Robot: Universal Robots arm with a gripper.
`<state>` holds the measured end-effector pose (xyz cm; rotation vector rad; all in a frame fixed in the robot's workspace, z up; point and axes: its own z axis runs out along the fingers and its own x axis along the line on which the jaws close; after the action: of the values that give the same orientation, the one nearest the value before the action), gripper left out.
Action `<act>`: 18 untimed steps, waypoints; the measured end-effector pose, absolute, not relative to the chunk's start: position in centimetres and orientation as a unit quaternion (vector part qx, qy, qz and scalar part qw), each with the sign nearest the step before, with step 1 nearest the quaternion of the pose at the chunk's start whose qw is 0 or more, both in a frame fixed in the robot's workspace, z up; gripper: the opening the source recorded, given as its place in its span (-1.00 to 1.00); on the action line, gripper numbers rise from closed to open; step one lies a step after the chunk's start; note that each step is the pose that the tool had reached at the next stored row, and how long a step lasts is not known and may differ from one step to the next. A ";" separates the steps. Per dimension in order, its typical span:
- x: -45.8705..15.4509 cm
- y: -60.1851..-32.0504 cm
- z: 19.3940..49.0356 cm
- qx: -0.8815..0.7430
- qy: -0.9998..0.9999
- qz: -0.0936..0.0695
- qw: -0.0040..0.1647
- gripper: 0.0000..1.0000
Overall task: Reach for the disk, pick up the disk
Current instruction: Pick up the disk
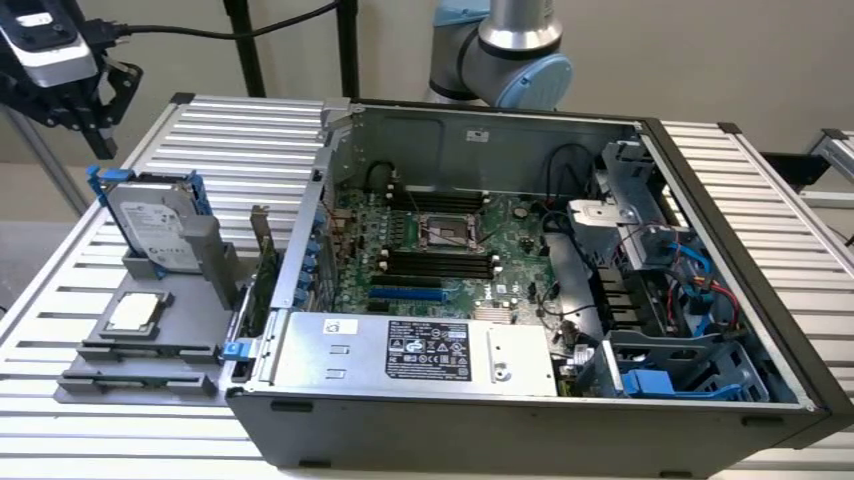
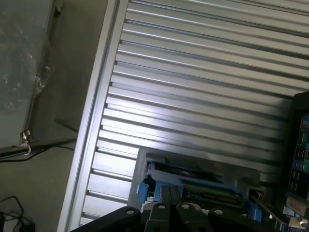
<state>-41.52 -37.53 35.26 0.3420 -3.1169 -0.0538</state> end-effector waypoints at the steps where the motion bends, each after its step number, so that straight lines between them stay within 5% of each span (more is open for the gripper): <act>1: -41.5 -37.5 35.3 0.118 -0.993 -0.017 0.003 -0.79; 18: -41.5 -37.5 35.3 0.269 -0.963 -0.017 0.005 -0.79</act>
<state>-41.51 -37.54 35.26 0.8424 -3.0147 -0.0517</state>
